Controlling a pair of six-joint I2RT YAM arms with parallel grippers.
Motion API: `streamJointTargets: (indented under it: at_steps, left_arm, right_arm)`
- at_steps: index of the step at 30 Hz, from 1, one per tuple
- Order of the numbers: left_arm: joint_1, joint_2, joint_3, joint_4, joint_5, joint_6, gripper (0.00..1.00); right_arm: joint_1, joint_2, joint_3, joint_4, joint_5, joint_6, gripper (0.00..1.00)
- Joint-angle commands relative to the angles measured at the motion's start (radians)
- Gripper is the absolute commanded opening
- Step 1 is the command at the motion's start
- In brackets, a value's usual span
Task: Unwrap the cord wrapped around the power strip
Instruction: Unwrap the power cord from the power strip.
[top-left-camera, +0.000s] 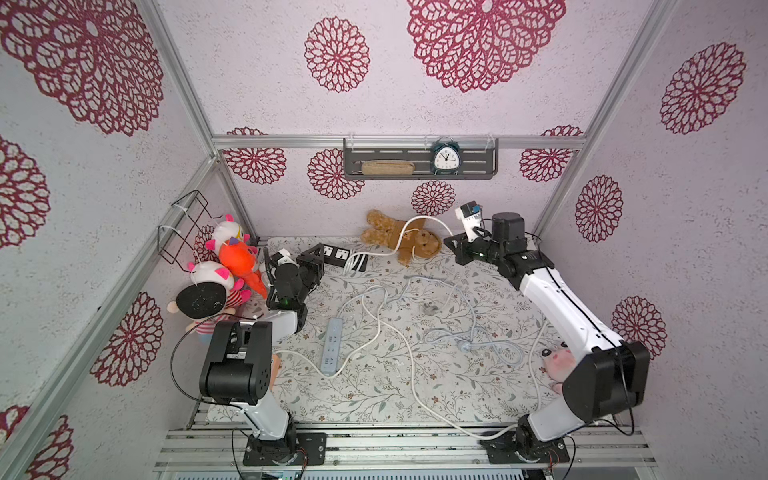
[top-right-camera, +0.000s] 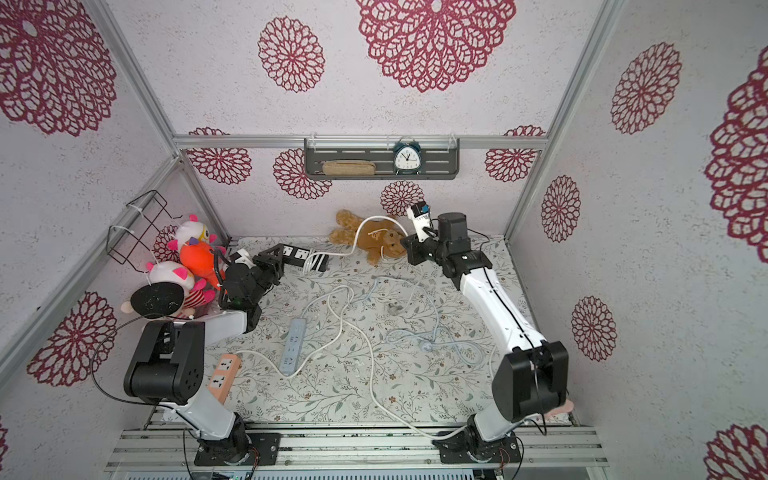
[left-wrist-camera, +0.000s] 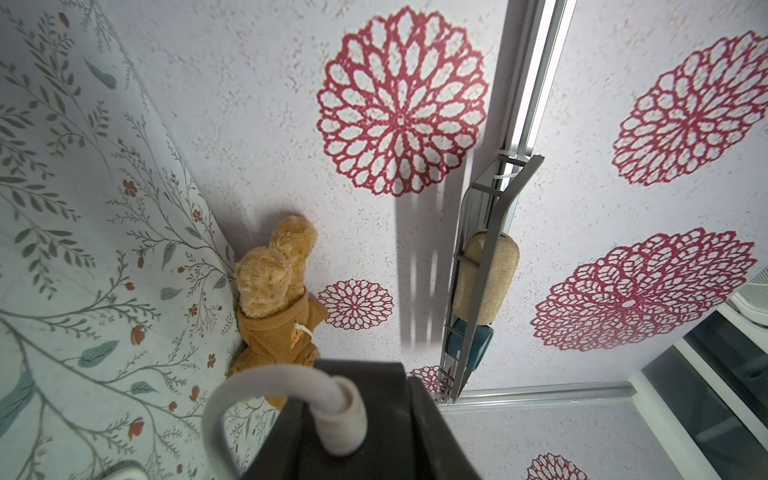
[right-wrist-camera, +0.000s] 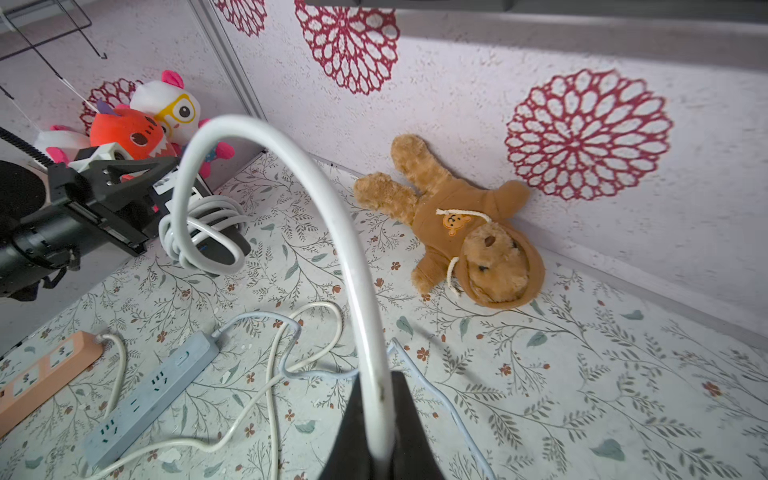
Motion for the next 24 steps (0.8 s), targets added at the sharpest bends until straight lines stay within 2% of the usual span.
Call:
streamJointTargets:
  at_steps: [1, 6, 13, 20, 22, 24]
  left_arm:
    - [0.039, -0.016, 0.003, 0.058, -0.020, -0.057, 0.00]
    - [0.042, -0.063, -0.009, 0.049, -0.021, -0.128, 0.00]
    - [0.038, -0.204, -0.114, -0.014, -0.163, -0.164, 0.00]
    - [0.036, -0.257, -0.128, -0.055, -0.191, -0.161, 0.00]
    - [0.031, -0.252, -0.125, -0.054, -0.191, -0.164, 0.00]
    - [0.026, -0.246, -0.125, -0.043, -0.185, -0.170, 0.00]
  right_arm:
    - [-0.096, -0.031, -0.015, 0.040, 0.006, -0.006, 0.00]
    - [-0.144, 0.017, 0.190, -0.085, -0.012, -0.036, 0.00]
    - [-0.231, 0.074, 0.389, -0.205, 0.037, -0.047, 0.00]
    - [-0.348, 0.073, 0.426, -0.188, -0.177, 0.105, 0.00]
    - [-0.360, 0.092, 0.451, -0.235, -0.144, 0.073, 0.00]
    - [-0.360, 0.098, 0.450, -0.276, -0.034, 0.002, 0.00]
